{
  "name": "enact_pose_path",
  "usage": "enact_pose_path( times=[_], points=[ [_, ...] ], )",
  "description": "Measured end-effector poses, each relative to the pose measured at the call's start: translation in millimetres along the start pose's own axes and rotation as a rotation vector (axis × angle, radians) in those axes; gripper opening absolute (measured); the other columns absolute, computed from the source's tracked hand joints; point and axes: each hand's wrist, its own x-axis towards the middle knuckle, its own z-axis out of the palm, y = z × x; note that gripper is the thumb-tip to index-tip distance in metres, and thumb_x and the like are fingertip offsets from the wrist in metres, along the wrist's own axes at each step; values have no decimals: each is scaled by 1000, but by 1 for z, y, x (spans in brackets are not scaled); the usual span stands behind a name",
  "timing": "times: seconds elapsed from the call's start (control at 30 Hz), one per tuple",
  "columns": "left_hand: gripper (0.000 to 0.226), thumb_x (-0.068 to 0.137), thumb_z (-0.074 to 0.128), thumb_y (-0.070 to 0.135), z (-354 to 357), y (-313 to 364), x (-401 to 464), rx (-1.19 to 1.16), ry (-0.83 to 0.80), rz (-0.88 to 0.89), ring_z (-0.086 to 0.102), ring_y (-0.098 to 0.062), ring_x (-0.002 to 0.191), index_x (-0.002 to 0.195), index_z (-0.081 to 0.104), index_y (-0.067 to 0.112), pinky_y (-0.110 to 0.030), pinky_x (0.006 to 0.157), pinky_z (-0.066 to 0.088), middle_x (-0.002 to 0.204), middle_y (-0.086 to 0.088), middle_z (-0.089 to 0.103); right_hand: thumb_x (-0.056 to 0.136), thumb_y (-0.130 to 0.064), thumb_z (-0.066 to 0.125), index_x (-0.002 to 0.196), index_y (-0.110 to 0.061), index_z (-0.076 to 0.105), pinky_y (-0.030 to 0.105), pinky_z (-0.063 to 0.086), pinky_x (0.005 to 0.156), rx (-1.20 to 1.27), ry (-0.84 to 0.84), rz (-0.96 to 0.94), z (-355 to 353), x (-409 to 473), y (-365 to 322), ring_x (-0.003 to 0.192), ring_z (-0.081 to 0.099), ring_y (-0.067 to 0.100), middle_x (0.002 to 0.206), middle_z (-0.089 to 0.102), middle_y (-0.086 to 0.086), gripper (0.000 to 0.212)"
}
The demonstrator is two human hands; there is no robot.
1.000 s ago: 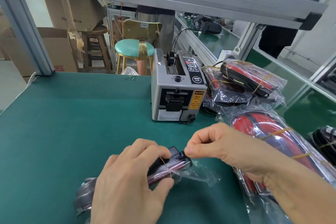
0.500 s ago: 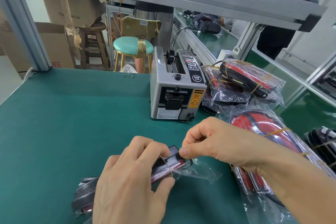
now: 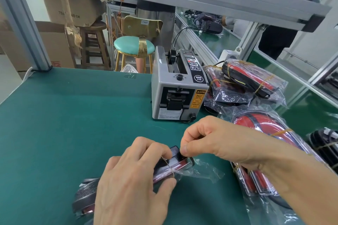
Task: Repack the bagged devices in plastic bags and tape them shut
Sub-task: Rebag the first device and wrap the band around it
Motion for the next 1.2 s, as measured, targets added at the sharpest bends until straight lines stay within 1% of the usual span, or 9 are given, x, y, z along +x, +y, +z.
enact_pose_path(
  times=[0.17, 0.3, 0.47, 0.6, 0.7, 0.83, 0.97, 1.07, 1.2],
  points=[
    [66, 31, 92, 34, 1, -2, -1, -30, -16, -15, 32, 22, 82, 81, 50, 40, -5, 55, 24, 81, 23, 52, 86, -18, 69, 74, -11, 71, 22, 40, 70, -87, -10, -5, -1, 1, -2, 63, 49, 3, 65, 58, -6, 13],
    [65, 28, 93, 34, 1, 0, 0, -7, -4, 16, 25, 4, 72, 79, 53, 39, -5, 57, 25, 79, 21, 53, 85, -21, 69, 71, -13, 69, 30, 34, 60, -169, -4, -20, 1, 1, -6, 56, 40, 10, 60, 50, -2, 17],
    [60, 33, 91, 33, 2, -1, -2, -52, -26, 5, 33, 19, 83, 81, 56, 43, -7, 59, 26, 81, 20, 53, 85, -26, 69, 70, -14, 68, 29, 36, 52, -273, 30, -50, 2, 2, -8, 50, 40, 9, 55, 50, -6, 19],
    [63, 25, 95, 32, -1, 2, 1, 7, -38, 43, 31, -2, 72, 80, 68, 44, -6, 59, 22, 76, 15, 56, 86, -27, 67, 72, -15, 69, 13, 34, 46, -340, 62, -67, 2, 2, -9, 44, 44, -1, 48, 52, -14, 18],
    [55, 30, 93, 31, -3, 4, 2, 37, -28, 54, 33, -9, 73, 79, 70, 44, -6, 59, 23, 74, 13, 56, 85, -25, 67, 70, -17, 69, 9, 34, 42, -387, 85, -68, 2, 1, -9, 43, 47, -7, 43, 50, -18, 17],
    [36, 43, 71, 36, -3, 6, 1, 57, 7, 49, 32, -12, 72, 78, 70, 43, -11, 55, 26, 74, 11, 55, 81, -23, 68, 61, -21, 64, 10, 33, 39, -398, 130, -77, 4, 1, -5, 42, 47, -6, 40, 50, -20, 21],
    [33, 44, 69, 35, -2, 8, 1, 75, 24, 39, 31, -14, 70, 77, 71, 40, -19, 49, 32, 74, 10, 55, 80, -19, 70, 73, -24, 61, 11, 32, 41, -271, 184, -73, 4, 2, 9, 42, 44, -2, 49, 50, -14, 12],
    [27, 50, 67, 36, -1, 6, -1, 90, 39, 24, 31, -13, 71, 76, 70, 40, -24, 57, 29, 76, 11, 54, 85, -9, 64, 93, -23, 55, 17, 32, 49, 70, 303, 2, -3, 0, 27, 48, 38, 1, 67, 45, -9, 18],
    [26, 61, 49, 43, -1, 4, 0, 56, 30, 26, 33, -8, 69, 81, 66, 43, -24, 61, 29, 78, 12, 54, 76, -40, 72, 90, -31, 58, 17, 39, 57, 177, 316, -63, 17, -4, 40, 57, 44, 1, 68, 48, -15, 22]
  ],
)
